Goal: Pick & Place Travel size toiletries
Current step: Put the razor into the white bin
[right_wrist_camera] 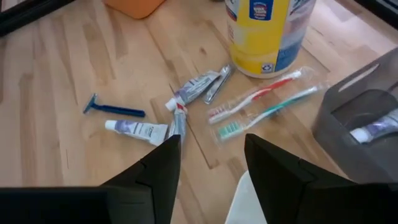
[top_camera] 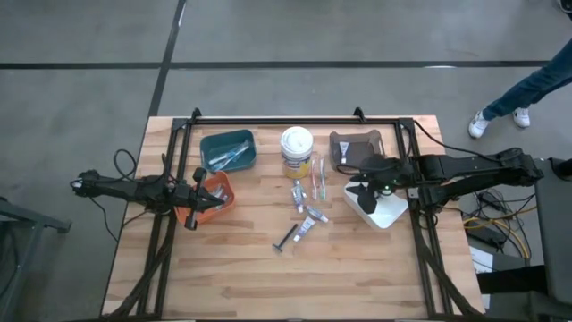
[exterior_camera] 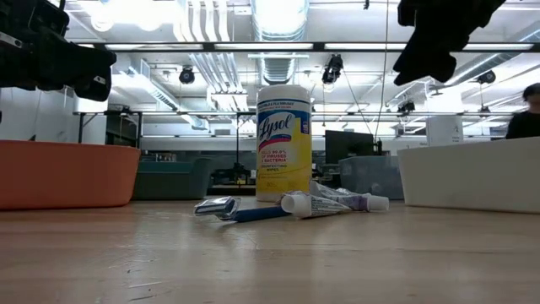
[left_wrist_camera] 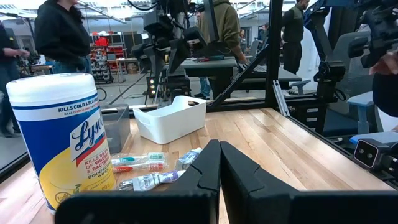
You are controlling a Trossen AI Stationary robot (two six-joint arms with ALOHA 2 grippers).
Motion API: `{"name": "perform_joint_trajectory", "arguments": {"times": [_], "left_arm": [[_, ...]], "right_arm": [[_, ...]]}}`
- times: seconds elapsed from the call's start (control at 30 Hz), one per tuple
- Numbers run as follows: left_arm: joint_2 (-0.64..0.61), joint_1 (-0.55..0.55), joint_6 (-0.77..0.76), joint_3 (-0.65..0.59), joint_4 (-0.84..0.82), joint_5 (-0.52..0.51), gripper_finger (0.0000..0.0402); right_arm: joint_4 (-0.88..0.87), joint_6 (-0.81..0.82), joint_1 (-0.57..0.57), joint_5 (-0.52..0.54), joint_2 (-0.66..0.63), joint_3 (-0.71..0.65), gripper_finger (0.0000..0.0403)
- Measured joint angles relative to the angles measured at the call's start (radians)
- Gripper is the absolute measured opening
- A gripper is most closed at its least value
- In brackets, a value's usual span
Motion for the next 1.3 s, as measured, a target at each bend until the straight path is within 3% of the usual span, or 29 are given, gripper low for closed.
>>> {"name": "perform_joint_trajectory", "arguments": {"times": [0.27, 0.5, 0.93, 1.3], "left_arm": [[0.0, 0.0, 0.0, 0.0, 0.0, 0.0, 0.0007], [0.0, 0.0, 0.0, 0.0, 0.0, 0.0, 0.0007], [0.0, 0.0, 0.0, 0.0, 0.002, 0.0, 0.0007], [0.0, 0.0, 0.0, 0.0, 0.002, 0.0, 0.0007]], "right_arm": [[0.095, -0.107, 0.0, -0.01, 0.077, 0.0, 0.0164], [0.266, -0.258, 0.0, -0.149, 0.253, 0.006, 0.0164], [0.047, -0.289, 0.003, -0.171, 0.548, 0.234, 0.0164], [0.007, -0.403, 0.003, -0.348, 0.82, 0.437, 0.0164]]}}
